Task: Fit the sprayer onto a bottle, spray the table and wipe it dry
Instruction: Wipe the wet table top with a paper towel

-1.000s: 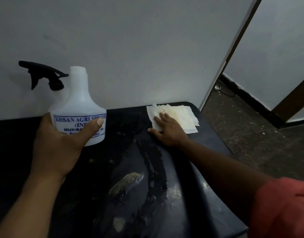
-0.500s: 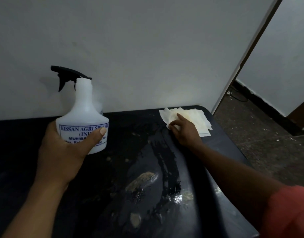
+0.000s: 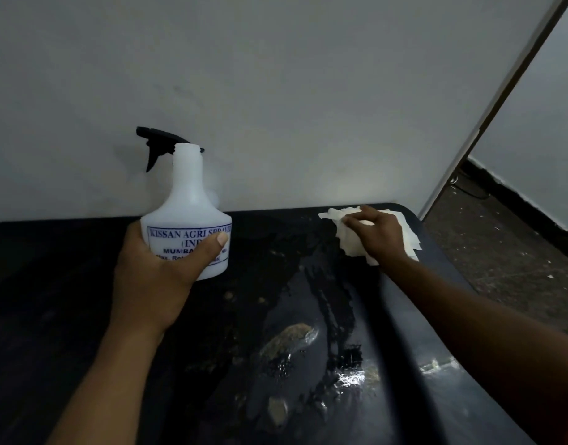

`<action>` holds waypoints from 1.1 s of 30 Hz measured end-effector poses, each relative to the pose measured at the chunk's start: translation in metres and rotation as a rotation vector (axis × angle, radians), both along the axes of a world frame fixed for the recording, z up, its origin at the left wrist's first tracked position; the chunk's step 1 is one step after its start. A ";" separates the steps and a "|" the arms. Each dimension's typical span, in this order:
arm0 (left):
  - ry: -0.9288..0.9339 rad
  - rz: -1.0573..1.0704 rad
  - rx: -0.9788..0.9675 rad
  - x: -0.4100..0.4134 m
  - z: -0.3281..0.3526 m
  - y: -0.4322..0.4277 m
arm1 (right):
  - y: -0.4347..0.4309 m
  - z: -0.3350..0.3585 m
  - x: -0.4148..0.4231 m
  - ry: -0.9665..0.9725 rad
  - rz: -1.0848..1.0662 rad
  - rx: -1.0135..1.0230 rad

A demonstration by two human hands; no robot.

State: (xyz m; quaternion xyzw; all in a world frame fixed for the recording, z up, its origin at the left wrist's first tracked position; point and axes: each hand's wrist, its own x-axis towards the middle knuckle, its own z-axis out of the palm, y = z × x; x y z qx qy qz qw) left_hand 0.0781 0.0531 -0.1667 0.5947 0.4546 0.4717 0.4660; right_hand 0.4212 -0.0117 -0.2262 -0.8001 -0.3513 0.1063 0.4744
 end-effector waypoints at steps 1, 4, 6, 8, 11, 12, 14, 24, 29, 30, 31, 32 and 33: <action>-0.002 0.008 0.004 -0.001 0.001 0.000 | 0.000 0.005 -0.002 0.003 0.007 0.020; -0.008 0.032 0.017 -0.009 0.009 0.001 | 0.005 0.029 -0.015 -0.018 0.016 0.136; -0.032 0.088 0.039 -0.022 0.018 0.006 | 0.011 0.050 -0.039 0.003 0.051 0.265; -0.088 0.163 0.075 -0.039 0.031 0.012 | 0.014 0.071 -0.071 -0.011 0.128 0.355; -0.159 0.259 0.135 -0.065 0.043 0.017 | 0.012 0.091 -0.141 -0.031 0.283 0.401; -0.164 0.280 0.151 -0.072 0.045 0.017 | 0.011 0.089 -0.164 -0.025 0.344 0.401; -0.155 0.316 0.170 -0.088 0.046 0.017 | 0.008 0.075 -0.212 0.008 0.504 0.297; -0.100 0.379 0.176 -0.153 0.039 0.020 | 0.004 0.035 -0.253 -0.327 0.615 -0.091; -0.160 0.389 0.171 -0.165 0.041 0.022 | 0.015 -0.018 -0.252 -0.547 0.685 -0.666; -0.158 0.389 0.175 -0.166 0.041 0.022 | 0.020 -0.025 -0.250 -0.576 0.657 -0.712; -0.157 0.393 0.176 -0.169 0.041 0.023 | 0.025 -0.031 -0.250 -0.600 0.635 -0.726; -0.163 0.404 0.175 -0.172 0.042 0.024 | 0.031 -0.035 -0.253 -0.619 0.624 -0.728; -0.176 0.417 0.170 -0.175 0.043 0.026 | 0.037 -0.037 -0.256 -0.635 0.621 -0.721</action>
